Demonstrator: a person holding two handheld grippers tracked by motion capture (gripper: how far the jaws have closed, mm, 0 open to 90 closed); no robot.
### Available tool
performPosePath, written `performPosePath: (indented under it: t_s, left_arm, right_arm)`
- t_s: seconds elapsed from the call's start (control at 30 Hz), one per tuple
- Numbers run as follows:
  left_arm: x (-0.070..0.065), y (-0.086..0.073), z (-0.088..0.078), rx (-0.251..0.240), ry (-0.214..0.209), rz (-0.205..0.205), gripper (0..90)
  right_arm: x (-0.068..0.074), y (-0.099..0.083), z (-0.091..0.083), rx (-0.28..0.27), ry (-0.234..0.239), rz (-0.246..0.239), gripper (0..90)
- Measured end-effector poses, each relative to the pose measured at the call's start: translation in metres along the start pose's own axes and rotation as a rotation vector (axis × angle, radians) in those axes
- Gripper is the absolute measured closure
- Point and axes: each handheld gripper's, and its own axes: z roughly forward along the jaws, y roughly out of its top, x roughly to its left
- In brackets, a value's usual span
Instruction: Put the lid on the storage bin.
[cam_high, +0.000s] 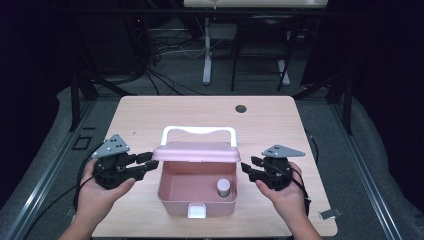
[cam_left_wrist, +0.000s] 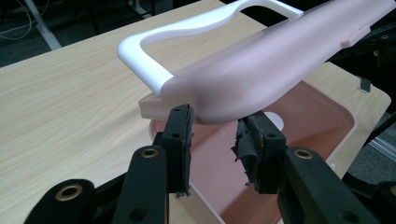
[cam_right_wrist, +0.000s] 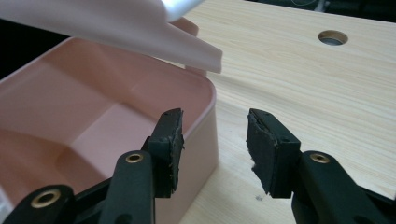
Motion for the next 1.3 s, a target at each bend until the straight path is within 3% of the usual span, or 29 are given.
performPosePath:
  t_s: [0.23,0.4,0.6,1.3]
  left_arm:
    - [-0.002,-0.004,-0.001,0.001,-0.007,-0.001,64.4]
    - [-0.002,-0.007,-0.002,-0.004,-0.023,-0.006,63.2]
    - [-0.004,-0.011,-0.002,-0.002,-0.026,-0.007,62.7]
    - [-0.008,-0.033,-0.001,-0.013,-0.032,-0.015,63.2]
  right_arm:
    - [-0.005,-0.002,0.006,-0.001,-0.045,0.025,54.8]
    - [-0.010,-0.005,0.009,-0.004,-0.046,0.051,54.7]
    - [-0.011,-0.014,0.010,-0.009,-0.075,0.044,53.9]
    - [-0.012,-0.034,0.017,-0.018,-0.085,0.053,54.0]
